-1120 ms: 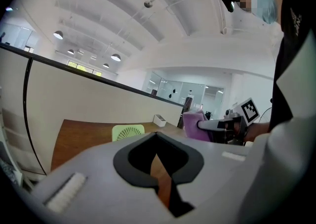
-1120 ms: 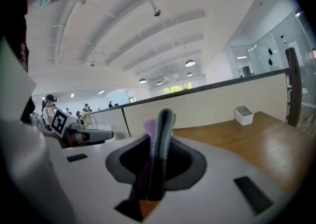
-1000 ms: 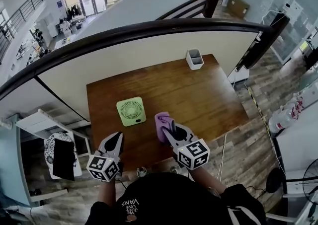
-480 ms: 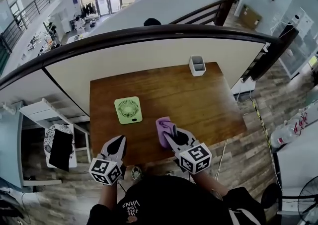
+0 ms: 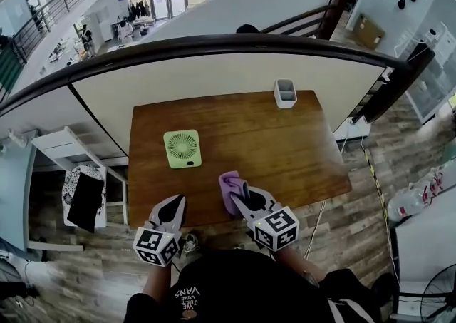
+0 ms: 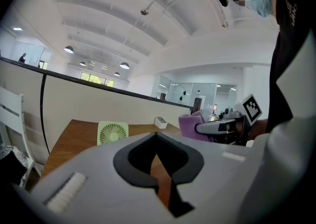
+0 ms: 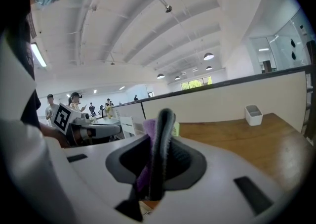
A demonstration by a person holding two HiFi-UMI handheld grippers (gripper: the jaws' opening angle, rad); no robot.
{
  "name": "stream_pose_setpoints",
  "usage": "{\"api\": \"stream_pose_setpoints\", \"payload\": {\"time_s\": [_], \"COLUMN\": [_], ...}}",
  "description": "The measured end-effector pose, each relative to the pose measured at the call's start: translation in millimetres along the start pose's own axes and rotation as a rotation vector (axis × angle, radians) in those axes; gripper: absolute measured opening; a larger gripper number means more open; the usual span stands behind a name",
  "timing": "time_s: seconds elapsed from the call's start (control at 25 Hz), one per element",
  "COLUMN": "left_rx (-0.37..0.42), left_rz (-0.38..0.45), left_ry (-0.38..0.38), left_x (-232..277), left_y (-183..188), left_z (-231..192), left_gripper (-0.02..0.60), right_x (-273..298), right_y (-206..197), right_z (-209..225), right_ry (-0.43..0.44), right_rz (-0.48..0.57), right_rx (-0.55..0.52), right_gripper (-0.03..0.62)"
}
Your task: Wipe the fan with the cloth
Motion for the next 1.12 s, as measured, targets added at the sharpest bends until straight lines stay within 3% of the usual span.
{"api": "stream_pose_setpoints", "payload": {"time_s": [0.52,1.12], "left_rx": [-0.023,-0.027], "left_rz": [0.011,0.045], "left_ry": [0.102,0.090], "left_x": [-18.2,-17.0], "left_y": [-19.4,-16.9], "left_z": [14.1,10.5], "left_gripper": [0.011,0.011], "right_x": [-15.1,-8.3], "right_y": [-10.6,-12.8], "right_z": [-2.1,-1.2], "right_ry": [0.024,0.012], "right_rz": [-0.028,-0.033], "right_rx": [-0.052,-0.056], "right_gripper": [0.084,0.084]}}
Point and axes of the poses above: the fingertips, and each gripper's own axes: x forward along the fingers, z to its right, y out of its top, the point moved 4 cm from there along -x, backward along the fingers, and after that the axes turned 4 degrees about z, right-handed, at the moved point
